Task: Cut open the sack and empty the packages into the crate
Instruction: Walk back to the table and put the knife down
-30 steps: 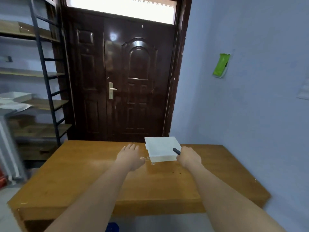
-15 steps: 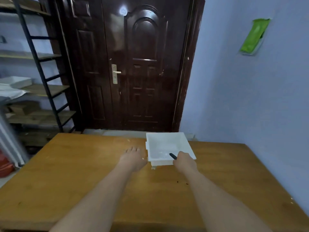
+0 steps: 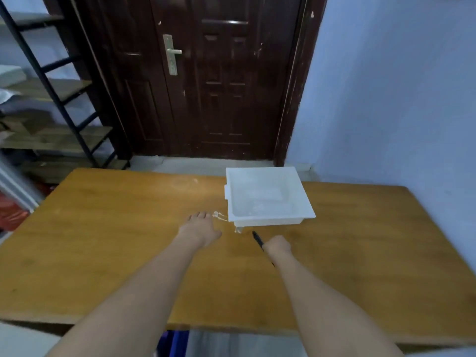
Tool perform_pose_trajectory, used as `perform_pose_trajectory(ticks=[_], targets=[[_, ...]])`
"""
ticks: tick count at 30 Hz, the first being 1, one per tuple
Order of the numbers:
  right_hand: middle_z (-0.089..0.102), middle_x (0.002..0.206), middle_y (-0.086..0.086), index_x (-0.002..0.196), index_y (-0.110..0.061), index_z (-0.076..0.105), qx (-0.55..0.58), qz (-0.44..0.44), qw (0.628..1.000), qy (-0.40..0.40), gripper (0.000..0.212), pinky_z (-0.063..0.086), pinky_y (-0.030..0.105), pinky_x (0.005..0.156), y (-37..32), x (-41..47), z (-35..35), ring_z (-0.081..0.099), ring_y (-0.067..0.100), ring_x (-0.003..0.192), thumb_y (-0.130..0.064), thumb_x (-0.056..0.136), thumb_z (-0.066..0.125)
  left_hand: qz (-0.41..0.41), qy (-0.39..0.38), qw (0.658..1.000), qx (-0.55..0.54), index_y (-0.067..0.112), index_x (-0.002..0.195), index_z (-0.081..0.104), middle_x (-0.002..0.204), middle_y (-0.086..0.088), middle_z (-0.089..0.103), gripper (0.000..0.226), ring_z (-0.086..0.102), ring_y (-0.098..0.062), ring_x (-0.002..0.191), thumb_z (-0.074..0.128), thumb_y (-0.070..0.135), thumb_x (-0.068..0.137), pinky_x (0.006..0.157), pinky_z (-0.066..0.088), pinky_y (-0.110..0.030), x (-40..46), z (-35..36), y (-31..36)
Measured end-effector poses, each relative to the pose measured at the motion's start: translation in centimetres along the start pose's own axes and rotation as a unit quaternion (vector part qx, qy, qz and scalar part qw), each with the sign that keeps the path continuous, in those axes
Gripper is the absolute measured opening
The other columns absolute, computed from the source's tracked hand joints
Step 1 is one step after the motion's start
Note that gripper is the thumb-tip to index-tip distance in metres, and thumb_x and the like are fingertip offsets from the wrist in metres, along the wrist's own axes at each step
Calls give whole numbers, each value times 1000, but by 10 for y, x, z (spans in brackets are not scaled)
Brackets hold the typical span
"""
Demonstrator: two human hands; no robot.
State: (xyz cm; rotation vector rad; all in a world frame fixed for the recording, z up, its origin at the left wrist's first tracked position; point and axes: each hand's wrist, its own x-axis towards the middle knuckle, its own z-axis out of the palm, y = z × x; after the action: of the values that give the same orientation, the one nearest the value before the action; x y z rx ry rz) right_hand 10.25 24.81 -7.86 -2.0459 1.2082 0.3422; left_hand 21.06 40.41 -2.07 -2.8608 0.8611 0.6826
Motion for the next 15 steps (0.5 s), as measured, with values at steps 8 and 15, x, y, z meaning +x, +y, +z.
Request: perform_pose_trajectory(ticks=[8, 15], targets=[[44, 64, 5, 66, -11, 42, -12, 73, 997, -31, 31, 33, 24, 41, 22, 23, 62, 42, 15, 51, -10, 97, 46, 30, -57, 998, 4, 7, 150, 11, 160, -10, 12, 71, 11, -25, 148, 35, 45, 96, 120, 14, -39, 26, 48, -4], [41, 67, 2, 71, -11, 45, -16, 64, 997, -38, 25, 30, 22, 40, 15, 33, 92, 41, 12, 53, -7, 95, 47, 25, -82, 996, -5, 7, 150, 13, 160, -10, 11, 71, 9, -25, 148, 36, 46, 95, 120, 14, -40, 40, 64, -22]])
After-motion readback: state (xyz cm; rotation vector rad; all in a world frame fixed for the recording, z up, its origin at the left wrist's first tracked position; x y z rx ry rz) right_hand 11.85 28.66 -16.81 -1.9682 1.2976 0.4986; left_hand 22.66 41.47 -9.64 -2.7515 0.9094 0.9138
